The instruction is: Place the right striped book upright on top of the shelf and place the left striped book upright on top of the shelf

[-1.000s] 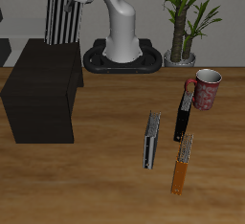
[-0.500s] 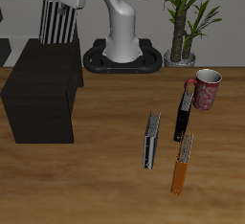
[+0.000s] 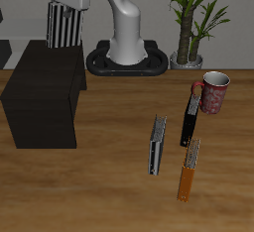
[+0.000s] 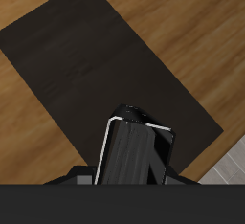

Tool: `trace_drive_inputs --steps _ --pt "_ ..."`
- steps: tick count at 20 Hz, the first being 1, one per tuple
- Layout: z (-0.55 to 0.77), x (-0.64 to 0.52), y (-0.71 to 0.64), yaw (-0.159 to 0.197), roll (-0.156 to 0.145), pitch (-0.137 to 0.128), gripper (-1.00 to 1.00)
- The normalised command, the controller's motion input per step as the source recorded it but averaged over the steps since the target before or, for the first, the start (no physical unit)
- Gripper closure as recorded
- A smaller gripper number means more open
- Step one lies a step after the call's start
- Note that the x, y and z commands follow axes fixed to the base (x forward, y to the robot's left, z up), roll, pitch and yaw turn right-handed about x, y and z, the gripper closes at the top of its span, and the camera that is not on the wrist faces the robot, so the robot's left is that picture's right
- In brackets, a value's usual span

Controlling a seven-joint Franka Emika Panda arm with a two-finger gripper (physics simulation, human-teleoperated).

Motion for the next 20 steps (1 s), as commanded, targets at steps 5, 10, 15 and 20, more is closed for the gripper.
trace_drive_inputs --steps 5,10,15,20 --pt "-0.11 -0.05 -0.03 0.002 0.029 -0.002 1.0" --pt "-0.03 -0.11 -0.18 -0.036 -0.027 -0.014 1.0" --pt "0.0 -0.07 -0.16 -0.025 -0.02 -0.026 1.0" --pt "-0.09 0.01 -0.04 -0.013 0.02 0.011 1.0"
